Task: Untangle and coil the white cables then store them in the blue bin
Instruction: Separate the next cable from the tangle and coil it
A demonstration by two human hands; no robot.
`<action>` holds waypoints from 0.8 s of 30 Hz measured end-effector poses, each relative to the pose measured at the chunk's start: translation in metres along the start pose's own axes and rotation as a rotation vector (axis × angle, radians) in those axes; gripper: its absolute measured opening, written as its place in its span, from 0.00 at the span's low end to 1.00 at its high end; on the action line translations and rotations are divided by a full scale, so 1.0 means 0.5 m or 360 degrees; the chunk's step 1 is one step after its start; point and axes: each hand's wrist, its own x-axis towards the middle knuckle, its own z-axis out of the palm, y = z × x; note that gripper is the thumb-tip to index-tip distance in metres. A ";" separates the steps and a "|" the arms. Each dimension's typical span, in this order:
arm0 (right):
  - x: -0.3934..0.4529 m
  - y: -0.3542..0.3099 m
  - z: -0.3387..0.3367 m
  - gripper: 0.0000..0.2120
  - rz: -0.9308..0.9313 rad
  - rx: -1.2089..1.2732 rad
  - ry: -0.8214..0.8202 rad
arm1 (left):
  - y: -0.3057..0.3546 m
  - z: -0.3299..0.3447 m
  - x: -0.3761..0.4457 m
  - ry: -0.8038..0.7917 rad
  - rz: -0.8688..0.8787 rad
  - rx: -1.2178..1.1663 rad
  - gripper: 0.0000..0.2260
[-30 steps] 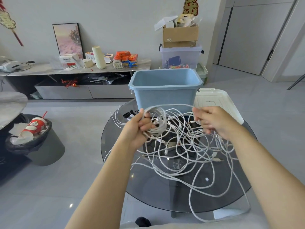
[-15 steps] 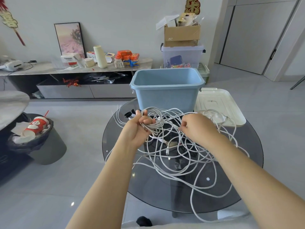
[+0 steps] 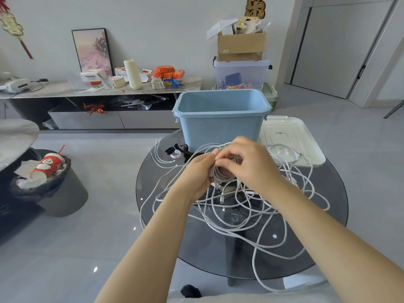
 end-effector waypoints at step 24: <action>0.004 0.085 -0.021 0.03 0.0519 -0.0502 -0.0322 | 0.003 -0.067 0.026 0.0461 -0.0008 -0.1373 0.16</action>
